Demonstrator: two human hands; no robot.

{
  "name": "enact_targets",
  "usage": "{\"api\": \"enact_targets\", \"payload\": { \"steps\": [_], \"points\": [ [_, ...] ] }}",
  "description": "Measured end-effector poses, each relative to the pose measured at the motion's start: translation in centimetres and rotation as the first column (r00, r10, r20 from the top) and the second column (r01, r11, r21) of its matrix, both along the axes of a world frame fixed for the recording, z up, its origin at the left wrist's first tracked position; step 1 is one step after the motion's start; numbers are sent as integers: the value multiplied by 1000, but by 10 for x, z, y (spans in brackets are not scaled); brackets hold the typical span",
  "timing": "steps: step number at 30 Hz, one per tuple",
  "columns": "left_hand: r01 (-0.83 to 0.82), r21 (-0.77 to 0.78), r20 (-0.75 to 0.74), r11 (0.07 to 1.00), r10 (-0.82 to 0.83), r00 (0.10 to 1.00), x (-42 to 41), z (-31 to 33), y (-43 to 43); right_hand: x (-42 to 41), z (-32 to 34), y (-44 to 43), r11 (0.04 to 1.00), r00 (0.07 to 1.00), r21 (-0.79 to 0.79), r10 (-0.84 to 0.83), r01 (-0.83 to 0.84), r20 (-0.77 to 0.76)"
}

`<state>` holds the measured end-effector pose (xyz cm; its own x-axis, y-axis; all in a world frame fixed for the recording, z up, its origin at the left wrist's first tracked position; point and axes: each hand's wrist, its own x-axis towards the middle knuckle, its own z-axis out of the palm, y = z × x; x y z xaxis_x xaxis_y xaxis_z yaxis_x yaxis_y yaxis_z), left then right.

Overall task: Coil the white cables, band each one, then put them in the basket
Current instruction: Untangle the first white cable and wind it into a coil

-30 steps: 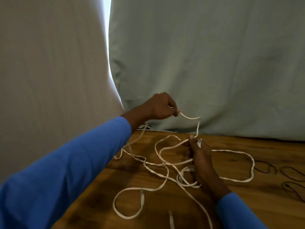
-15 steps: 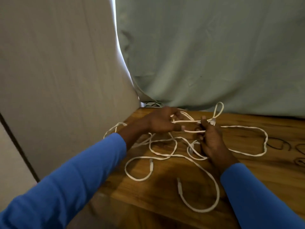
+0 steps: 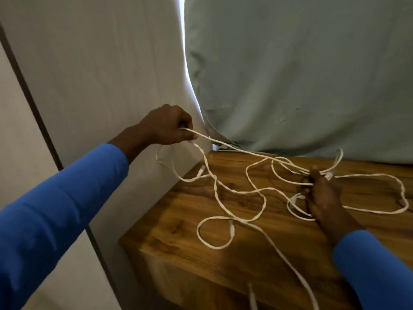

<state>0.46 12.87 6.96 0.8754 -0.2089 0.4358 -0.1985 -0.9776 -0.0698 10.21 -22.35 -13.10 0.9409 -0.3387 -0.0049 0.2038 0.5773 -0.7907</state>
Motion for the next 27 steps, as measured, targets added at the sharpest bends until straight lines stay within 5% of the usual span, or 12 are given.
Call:
{"api": "enact_targets", "payload": {
  "steps": [2, 4, 6, 8, 9, 15, 20, 25, 27],
  "points": [
    [-152, 97, 88, 984, 143, 986, 8, 4, 2, -2, 1, -1, 1000, 1000, -8, -18, 17, -2],
    [-282, -1, 113, 960, 280, 953, 16, 4, 3, -2, 1, -1, 1000, 1000, 2, -28, 28, -12],
    [-262, -368, -35, 892, 268, 963, 23, 5, 4, -2, 1, -2, 999, 999, 24, -42, 43, -32],
    [-272, -735, -245, 621, 132, 961, 24, 6, 0, 0, 1, -4, 997, 997, 38, -60, 61, -45],
    [-294, -771, -297, 564, 90, 951, 23, 7, -1, 1, 0, -4, 997, 997, 48, -64, 67, -47],
    [-322, -329, -334, 888, 210, 919, 24, 32, -1, 8, 0, -18, 985, 988, 110, -127, 136, -84],
    [-210, -566, -127, 797, 167, 978, 38, 47, -23, 10, -4, -15, 987, 985, 31, -155, 158, -71],
    [-210, -446, -92, 870, 189, 978, 47, 60, -58, 6, 2, -11, 993, 992, 11, -117, 118, -36],
    [-77, -693, -113, 717, -3, 994, 47, 62, -84, 4, 3, -7, 995, 995, -7, -102, 102, -5]
  ]
}}
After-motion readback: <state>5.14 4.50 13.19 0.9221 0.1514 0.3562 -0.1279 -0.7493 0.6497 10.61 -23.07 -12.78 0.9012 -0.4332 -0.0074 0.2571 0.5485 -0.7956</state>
